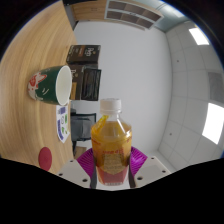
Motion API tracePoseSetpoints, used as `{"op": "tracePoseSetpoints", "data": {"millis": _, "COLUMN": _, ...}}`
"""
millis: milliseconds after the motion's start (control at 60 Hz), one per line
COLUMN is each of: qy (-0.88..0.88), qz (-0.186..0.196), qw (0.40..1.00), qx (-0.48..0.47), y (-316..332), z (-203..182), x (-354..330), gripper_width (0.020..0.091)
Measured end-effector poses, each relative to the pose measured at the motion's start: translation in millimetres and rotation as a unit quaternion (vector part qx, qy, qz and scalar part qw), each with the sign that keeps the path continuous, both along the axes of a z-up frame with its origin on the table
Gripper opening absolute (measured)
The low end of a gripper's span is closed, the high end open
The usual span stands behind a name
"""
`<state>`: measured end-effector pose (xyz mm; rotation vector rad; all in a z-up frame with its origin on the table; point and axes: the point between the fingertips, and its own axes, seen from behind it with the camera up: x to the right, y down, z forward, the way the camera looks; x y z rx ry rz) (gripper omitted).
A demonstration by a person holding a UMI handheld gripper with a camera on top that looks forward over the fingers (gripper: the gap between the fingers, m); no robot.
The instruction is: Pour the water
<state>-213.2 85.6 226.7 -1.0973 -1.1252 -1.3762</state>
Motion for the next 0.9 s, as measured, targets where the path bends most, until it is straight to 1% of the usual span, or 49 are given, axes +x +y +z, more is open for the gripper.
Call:
{"op": "tracePoseSetpoints", "data": {"millis": 133, "qy": -0.202, "qz": -0.024, "qw": 0.979, "qx": 0.016, "y": 28, "z": -10, "x": -21, "gripper_width": 0.0441}}
{"op": "tracePoseSetpoints", "data": {"millis": 200, "qy": -0.268, "qz": -0.034, "qw": 0.963, "qx": 0.018, "y": 37, "z": -14, "x": -26, "gripper_width": 0.0439}}
{"op": "tracePoseSetpoints", "data": {"millis": 317, "qy": -0.287, "qz": -0.048, "qw": 0.956, "qx": 0.021, "y": 43, "z": -13, "x": -23, "gripper_width": 0.0441}}
{"op": "tracePoseSetpoints", "data": {"millis": 483, "qy": -0.265, "qz": -0.044, "qw": 0.963, "qx": 0.027, "y": 49, "z": -7, "x": -17, "gripper_width": 0.0442}}
{"op": "tracePoseSetpoints", "data": {"millis": 567, "qy": -0.157, "qz": -0.035, "qw": 0.987, "qx": 0.017, "y": 48, "z": 4, "x": -6, "gripper_width": 0.0439}}
{"op": "tracePoseSetpoints", "data": {"millis": 633, "qy": 0.004, "qz": -0.024, "qw": 1.0, "qx": 0.007, "y": 49, "z": 13, "x": 8, "gripper_width": 0.0442}}
{"op": "tracePoseSetpoints", "data": {"millis": 683, "qy": 0.149, "qz": -0.017, "qw": 0.989, "qx": 0.0, "y": 49, "z": 15, "x": 19, "gripper_width": 0.0444}}
{"op": "tracePoseSetpoints", "data": {"millis": 733, "qy": 0.29, "qz": -0.013, "qw": 0.957, "qx": -0.01, "y": 49, "z": 10, "x": 33, "gripper_width": 0.0443}}
{"op": "tracePoseSetpoints", "data": {"millis": 750, "qy": 0.344, "qz": -0.002, "qw": 0.939, "qx": -0.002, "y": 44, "z": 0, "x": 39, "gripper_width": 0.0444}}
{"op": "tracePoseSetpoints", "data": {"millis": 783, "qy": 0.425, "qz": 0.009, "qw": 0.905, "qx": -0.016, "y": 41, "z": -10, "x": 42, "gripper_width": 0.0443}}
{"op": "tracePoseSetpoints", "data": {"millis": 800, "qy": 0.452, "qz": 0.012, "qw": 0.891, "qx": -0.04, "y": 53, "z": -10, "x": 41, "gripper_width": 0.0444}}
{"op": "tracePoseSetpoints", "data": {"millis": 850, "qy": 0.552, "qz": 0.005, "qw": 0.832, "qx": -0.061, "y": 54, "z": -36, "x": 54, "gripper_width": 0.0446}}
{"op": "tracePoseSetpoints", "data": {"millis": 900, "qy": 0.632, "qz": 0.001, "qw": 0.77, "qx": -0.09, "y": 51, "z": -72, "x": 64, "gripper_width": 0.0445}}
